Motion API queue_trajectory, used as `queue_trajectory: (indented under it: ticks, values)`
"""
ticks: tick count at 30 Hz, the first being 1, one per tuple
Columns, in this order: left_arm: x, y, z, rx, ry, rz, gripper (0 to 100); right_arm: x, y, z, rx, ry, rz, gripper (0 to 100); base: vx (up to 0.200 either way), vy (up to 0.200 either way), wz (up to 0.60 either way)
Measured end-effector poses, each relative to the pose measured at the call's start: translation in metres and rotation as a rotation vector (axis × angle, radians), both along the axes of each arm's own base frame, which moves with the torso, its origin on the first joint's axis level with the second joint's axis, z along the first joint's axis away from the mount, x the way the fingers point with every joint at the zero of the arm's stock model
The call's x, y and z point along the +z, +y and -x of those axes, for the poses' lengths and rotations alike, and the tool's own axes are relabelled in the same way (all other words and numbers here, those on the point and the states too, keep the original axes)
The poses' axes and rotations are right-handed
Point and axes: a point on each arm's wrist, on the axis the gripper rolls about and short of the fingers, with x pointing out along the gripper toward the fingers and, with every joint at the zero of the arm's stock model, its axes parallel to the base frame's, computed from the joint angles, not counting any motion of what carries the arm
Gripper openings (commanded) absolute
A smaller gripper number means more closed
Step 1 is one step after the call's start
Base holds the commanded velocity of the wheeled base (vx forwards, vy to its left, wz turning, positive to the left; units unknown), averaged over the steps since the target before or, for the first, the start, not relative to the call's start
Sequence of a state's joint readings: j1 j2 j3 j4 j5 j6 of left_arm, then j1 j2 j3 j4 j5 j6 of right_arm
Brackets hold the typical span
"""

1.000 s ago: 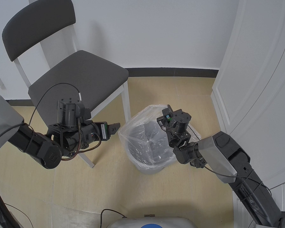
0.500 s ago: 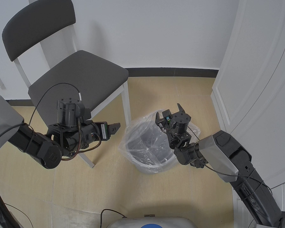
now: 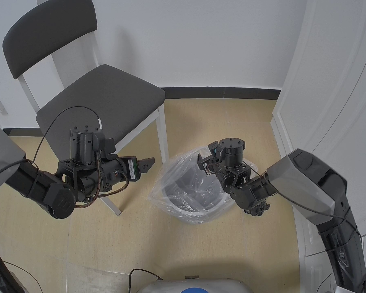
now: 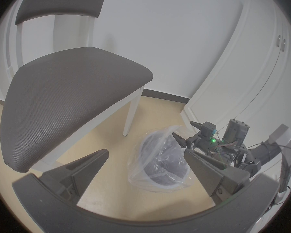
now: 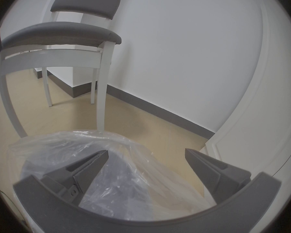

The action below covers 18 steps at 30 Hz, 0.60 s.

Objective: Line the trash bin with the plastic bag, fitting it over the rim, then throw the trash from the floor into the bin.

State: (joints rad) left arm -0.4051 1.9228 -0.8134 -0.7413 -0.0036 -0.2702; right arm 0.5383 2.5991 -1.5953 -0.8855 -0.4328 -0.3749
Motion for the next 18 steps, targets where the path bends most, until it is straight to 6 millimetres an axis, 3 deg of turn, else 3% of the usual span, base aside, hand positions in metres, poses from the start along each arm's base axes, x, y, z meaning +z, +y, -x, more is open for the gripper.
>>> queue_trajectory:
  ticks: [10,18]
  values:
    - [0.001,0.002,0.006,-0.053,0.008,0.004,100,0.030,-0.018,0.026,0.038,0.164,-0.013,100,0.000,0.000,0.00]
    - [-0.008,-0.003,-0.003,-0.057,0.081,-0.025,100,0.050,-0.042,0.036,0.009,0.308,-0.149,100,0.000,0.000,0.00]
